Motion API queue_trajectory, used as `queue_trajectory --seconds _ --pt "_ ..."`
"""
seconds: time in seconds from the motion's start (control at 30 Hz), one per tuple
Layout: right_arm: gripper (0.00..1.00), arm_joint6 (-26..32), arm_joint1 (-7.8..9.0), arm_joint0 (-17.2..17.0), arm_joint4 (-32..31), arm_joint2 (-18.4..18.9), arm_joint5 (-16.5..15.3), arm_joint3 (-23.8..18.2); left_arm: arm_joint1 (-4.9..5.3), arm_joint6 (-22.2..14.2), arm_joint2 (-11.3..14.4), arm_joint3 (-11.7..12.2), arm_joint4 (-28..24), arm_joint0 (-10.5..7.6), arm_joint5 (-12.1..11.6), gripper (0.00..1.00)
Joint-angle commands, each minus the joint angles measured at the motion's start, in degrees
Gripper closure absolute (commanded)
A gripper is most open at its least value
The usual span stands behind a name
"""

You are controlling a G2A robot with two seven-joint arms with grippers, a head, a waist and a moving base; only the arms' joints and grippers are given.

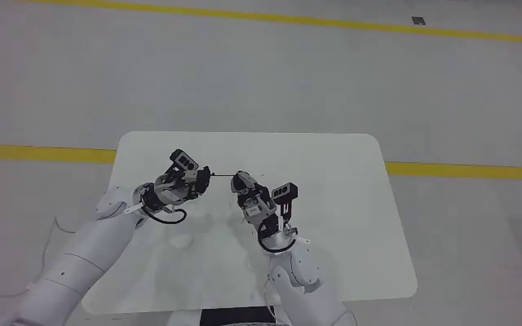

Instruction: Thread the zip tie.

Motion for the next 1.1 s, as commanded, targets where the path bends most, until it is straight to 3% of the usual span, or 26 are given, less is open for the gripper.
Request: queue_trajectory --seconds 0.0,0.3,0.67,0.7,0.73,1.07 --pt "1.0 -0.4 0.0 0.0 0.5 0.2 -0.2 0.1 0.0 0.0 0.0 0.0 0.0 0.0 0.0 1.0" --pt "1.0 -2.2 0.14 -0.3 2.7 2.0 -1.3 0.1 0.0 0.0 0.0 0.0 0.0 0.0 0.0 1.0" --pt "1.0 -4.0 0.47 -2.5 4.5 7.6 -1.6 -2.5 0.0 0.0 0.0 0.0 0.0 0.0 0.0 1.0" --pt "0.55 -2.3 0.61 -2.7 3.4 7.5 -1.6 -2.6 0.0 0.0 0.0 0.0 0.0 0.0 0.0 1.0" --pt "0.0 -2.3 0.61 -2.7 3.4 7.5 -1.6 -2.6 0.0 0.0 0.0 0.0 0.0 0.0 0.0 1.0" --pt "0.0 -2.3 0.61 -2.7 3.4 7.5 -1.6 -2.6 0.0 0.0 0.0 0.0 0.0 0.0 0.0 1.0"
